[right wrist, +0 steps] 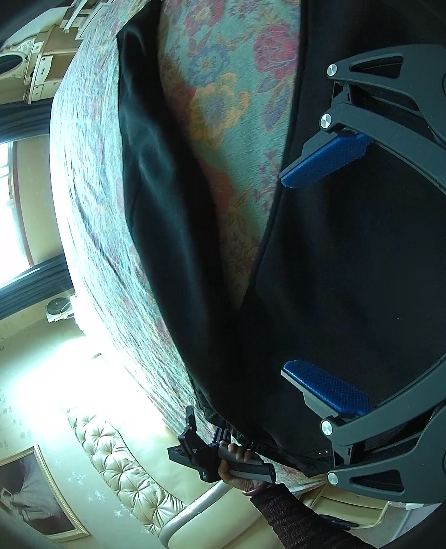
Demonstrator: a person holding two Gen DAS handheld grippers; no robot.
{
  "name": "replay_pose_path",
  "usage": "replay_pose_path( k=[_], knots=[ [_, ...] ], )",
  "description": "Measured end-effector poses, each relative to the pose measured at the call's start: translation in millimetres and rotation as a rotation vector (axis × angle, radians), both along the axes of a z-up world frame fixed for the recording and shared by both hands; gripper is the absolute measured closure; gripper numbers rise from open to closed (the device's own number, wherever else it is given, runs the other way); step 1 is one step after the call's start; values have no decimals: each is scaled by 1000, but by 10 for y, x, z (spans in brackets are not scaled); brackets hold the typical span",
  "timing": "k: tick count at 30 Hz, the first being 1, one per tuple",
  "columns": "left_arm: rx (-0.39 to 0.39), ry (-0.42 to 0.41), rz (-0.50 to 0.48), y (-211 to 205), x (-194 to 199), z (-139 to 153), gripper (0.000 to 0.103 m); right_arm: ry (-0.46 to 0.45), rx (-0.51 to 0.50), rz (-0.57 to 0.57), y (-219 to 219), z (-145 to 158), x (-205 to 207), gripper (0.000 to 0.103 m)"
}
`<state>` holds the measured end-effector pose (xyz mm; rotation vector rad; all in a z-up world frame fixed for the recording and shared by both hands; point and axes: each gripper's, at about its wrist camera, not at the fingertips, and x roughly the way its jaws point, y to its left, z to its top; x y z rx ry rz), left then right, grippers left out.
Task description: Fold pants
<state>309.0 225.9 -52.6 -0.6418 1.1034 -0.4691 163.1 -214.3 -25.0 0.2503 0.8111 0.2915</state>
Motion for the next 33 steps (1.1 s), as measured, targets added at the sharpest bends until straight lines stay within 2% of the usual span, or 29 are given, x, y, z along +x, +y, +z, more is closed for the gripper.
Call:
replay_pose_path(
  k=[2, 4, 6, 9, 12, 16, 19, 20, 21, 22, 23, 24, 25, 26, 27, 30, 33],
  knots=[
    [60, -3, -25, -36, 10, 4, 36, -19, 24, 69, -20, 125, 249, 2],
    [124, 18, -23, -12, 30, -13, 69, -40, 16, 128, -20, 303, 553, 2],
    [95, 38, -21, 49, 44, -47, 71, -97, -50, 203, 37, 495, 935, 2],
    [141, 28, -29, -3, 68, -43, 75, -99, -176, 290, 194, 631, 1597, 2],
    [174, 12, -28, -94, 98, -23, 87, 50, -233, 393, 323, 449, 2288, 2],
    [237, 17, -39, -168, 137, -39, 87, 232, -232, 527, 582, 31, 2762, 2],
    [230, 22, -31, -153, 171, -46, 82, 322, -296, 607, 763, -230, 2862, 4],
    [220, 17, -23, -155, 179, -47, 80, 347, -322, 633, 800, -312, 2850, 11],
    [207, 14, -14, -146, 177, -49, 75, 366, -356, 651, 840, -358, 2826, 26],
    [194, 13, -3, -145, 180, -52, 74, 356, -398, 658, 853, -380, 2776, 28],
    [197, 13, 3, -164, 188, -45, 74, 349, -410, 664, 862, -377, 2739, 35],
    [209, 6, 3, -183, 187, -38, 75, 356, -399, 672, 866, -370, 2719, 49],
    [240, -4, 5, -207, 184, -26, 84, 364, -381, 686, 867, -351, 2686, 58],
    [267, -16, 6, -252, 191, -19, 86, 373, -363, 704, 878, -333, 2646, 80],
    [273, -23, 9, -267, 188, -12, 88, 382, -352, 719, 891, -323, 2600, 92],
    [242, -43, 47, -232, 153, 50, 92, 319, -408, 695, 944, -219, 2473, 95],
    [208, -115, 73, -191, 83, 239, 93, 180, -452, 638, 978, 48, 2373, 95]
  ],
)
